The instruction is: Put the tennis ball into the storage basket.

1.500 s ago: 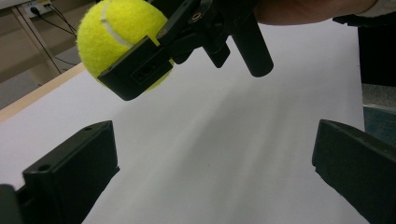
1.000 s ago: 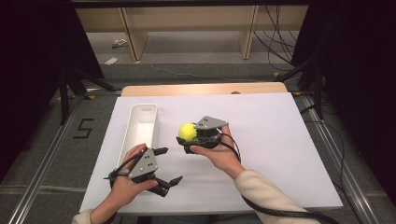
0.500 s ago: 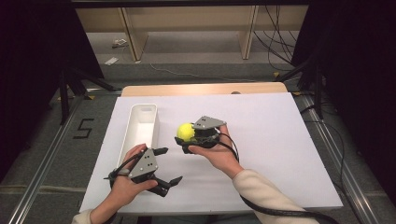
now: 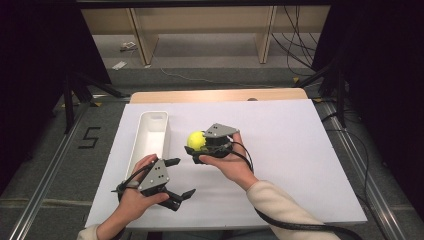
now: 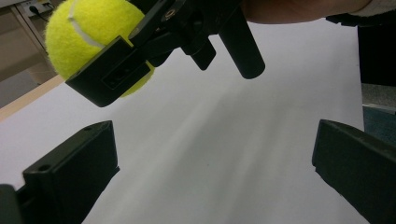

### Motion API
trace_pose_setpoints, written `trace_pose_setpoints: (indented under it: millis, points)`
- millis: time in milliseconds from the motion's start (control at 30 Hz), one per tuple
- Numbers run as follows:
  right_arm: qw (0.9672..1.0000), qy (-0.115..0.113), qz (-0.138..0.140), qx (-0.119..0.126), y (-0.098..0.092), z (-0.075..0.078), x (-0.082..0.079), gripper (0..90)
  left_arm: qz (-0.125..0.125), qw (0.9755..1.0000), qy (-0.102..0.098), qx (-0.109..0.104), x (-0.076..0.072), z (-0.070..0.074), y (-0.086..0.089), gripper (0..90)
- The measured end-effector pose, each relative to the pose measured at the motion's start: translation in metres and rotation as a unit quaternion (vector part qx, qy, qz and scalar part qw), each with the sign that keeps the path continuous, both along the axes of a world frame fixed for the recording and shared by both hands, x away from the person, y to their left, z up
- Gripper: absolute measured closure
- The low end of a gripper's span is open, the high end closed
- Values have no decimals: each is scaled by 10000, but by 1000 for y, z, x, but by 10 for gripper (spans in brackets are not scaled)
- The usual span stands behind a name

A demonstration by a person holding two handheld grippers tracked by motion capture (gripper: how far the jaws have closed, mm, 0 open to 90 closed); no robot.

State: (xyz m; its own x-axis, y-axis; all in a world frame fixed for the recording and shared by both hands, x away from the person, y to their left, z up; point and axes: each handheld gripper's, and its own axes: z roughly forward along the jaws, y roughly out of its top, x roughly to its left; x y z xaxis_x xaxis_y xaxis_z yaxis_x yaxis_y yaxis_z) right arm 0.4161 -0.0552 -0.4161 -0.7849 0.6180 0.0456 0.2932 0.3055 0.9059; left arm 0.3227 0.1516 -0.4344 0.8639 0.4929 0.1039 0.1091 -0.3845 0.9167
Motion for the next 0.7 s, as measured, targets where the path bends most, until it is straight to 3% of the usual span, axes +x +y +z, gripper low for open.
trace_pose_setpoints:
  millis: [700]
  points:
    - [10000,-37,-6,-20,6,2,4,267,-52,10000,38,-30,0,0,0,0]
